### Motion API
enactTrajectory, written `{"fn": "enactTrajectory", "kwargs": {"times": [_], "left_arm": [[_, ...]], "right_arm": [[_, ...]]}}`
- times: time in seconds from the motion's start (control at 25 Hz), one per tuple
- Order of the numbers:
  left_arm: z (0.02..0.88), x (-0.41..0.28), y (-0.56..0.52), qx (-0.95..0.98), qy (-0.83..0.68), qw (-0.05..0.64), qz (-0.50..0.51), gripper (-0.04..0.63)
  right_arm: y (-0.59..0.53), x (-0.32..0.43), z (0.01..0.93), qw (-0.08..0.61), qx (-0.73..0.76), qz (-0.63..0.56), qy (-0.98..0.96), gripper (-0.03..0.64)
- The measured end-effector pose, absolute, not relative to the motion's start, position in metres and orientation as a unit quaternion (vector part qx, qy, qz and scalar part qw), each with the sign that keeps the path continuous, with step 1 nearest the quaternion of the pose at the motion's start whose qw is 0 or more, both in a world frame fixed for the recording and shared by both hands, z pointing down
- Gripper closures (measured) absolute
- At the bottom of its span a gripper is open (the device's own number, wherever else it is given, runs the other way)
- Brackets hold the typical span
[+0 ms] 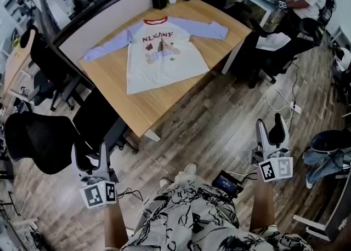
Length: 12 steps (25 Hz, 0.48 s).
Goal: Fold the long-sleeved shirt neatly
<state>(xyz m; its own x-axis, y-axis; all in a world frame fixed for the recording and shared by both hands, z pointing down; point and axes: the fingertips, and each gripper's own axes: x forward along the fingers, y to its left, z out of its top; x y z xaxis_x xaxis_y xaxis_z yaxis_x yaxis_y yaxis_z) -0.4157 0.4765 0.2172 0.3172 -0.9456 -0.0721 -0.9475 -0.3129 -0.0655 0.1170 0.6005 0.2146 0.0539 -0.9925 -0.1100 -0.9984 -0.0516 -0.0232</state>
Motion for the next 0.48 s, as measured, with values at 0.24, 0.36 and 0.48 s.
{"fn": "enactTrajectory", "kwargs": {"times": [0.24, 0.36, 0.48], "left_arm": [[0.236, -0.394, 0.464, -0.807, 0.589, 0.037, -0.016, 0.184], [0.245, -0.385, 0.454, -0.806, 0.590, 0.030, -0.027, 0.183], [0.261, -0.375, 0.441, -0.811, 0.582, 0.025, -0.044, 0.183]], "right_arm": [[0.581, 0.145, 0.232, 0.035, -0.711, 0.017, 0.702, 0.299], [0.568, 0.159, 0.240, 0.025, -0.703, 0.012, 0.710, 0.301], [0.552, 0.171, 0.249, 0.019, -0.699, 0.007, 0.715, 0.302]]}}
